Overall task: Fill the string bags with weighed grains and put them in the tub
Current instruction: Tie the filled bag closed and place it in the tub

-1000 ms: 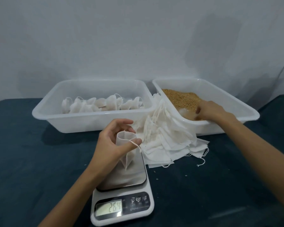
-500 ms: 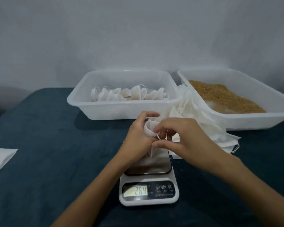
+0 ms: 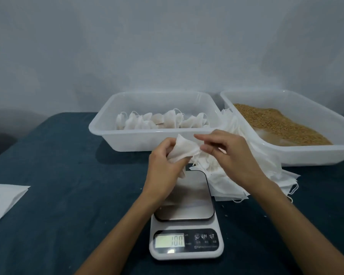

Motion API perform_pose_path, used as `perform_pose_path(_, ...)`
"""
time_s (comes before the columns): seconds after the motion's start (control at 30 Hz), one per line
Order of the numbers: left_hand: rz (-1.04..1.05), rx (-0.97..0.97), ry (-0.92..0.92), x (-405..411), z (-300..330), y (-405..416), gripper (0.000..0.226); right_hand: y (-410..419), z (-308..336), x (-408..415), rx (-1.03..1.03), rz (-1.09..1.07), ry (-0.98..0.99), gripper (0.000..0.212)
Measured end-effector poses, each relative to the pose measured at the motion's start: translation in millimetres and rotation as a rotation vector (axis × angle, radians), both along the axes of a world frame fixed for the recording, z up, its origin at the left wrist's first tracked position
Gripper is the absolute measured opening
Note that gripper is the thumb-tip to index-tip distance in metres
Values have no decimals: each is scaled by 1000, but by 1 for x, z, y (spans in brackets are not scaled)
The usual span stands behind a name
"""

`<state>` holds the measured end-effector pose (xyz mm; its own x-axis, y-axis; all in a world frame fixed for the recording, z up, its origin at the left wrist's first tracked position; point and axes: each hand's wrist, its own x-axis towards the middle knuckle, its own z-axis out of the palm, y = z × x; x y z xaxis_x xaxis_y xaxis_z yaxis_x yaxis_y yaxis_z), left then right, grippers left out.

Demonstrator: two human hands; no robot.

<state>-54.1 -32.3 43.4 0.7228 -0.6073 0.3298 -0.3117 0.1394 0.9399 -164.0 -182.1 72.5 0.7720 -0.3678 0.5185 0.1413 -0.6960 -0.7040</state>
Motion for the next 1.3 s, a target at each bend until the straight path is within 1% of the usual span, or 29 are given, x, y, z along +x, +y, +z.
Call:
perform_pose_path(0.07,62,11,-19,4,-1,0,27,-1,-6,4,-209,-16,79,16)
perform_pose_path(0.1,100,26,-64,5,-1,1,28,-1,-9,6,-226,8,121,12)
perform_pose_path(0.13,146,54,-143,6,-3,1,28,-2,-11,6,-187,38,165,18)
perform_pose_path(0.17,194,98,-256,8,-4,1,28,-4,-14,7,-65,77,193,26)
perform_pose_path(0.2,239,158,-387,9,-6,2,27,-5,-15,7,108,119,202,32)
perform_pose_path(0.27,300,286,-609,10,-8,3,24,-9,-17,6,462,209,173,35)
perform_pose_path(0.33,317,337,-704,11,-9,3,20,-11,-17,4,751,322,98,32)
perform_pose_path(0.4,306,318,-729,10,-8,2,15,-12,-14,3,958,433,-19,22)
perform_pose_path(0.5,270,316,-752,5,-4,1,10,-11,-13,5,1194,523,-154,15)
perform_pose_path(0.6,254,338,-858,-7,0,1,11,-14,-12,7,1384,550,-249,22)
perform_pose_path(0.67,271,324,-954,-13,5,1,13,-16,-10,7,1431,569,-278,25)
perform_pose_path(0.7,283,312,-985,-13,8,2,12,-17,-10,6,1409,572,-269,27)
perform_pose_path(0.77,264,330,-970,-5,18,3,11,-18,-11,6,1306,553,-228,35)
perform_pose_path(0.83,273,370,-857,14,29,-1,9,-19,-13,7,1236,510,-198,37)
perform_pose_path(0.9,326,355,-694,42,45,-11,18,-22,-12,7,1261,468,-215,32)
perform_pose_path(1.0,373,294,-382,89,70,-40,30,-32,-11,5,1387,406,-304,36)
perform_pose_path(1.03,381,292,-263,105,75,-52,32,-36,-11,4,1415,397,-328,38)
perform_pose_path(1.07,380,332,-172,118,78,-63,32,-39,-11,3,1435,397,-345,39)
perform_pose_path(1.1,370,408,-127,131,77,-73,30,-41,-11,1,1448,403,-357,40)
perform_pose_path(1.13,332,575,-156,142,76,-81,28,-43,-11,0,1456,410,-367,41)
perform_pose_path(1.2,219,980,-322,153,73,-90,28,-46,-12,-1,1465,416,-382,43)
perform_pose_path(1.23,158,1111,-414,155,72,-93,28,-47,-11,-2,1471,419,-391,45)
perform_pose_path(1.27,102,1173,-418,157,70,-96,25,-49,-11,-2,1479,423,-402,48)
perform_pose_path(1.3,58,1170,-399,157,67,-98,23,-50,-9,-3,1488,427,-416,50)
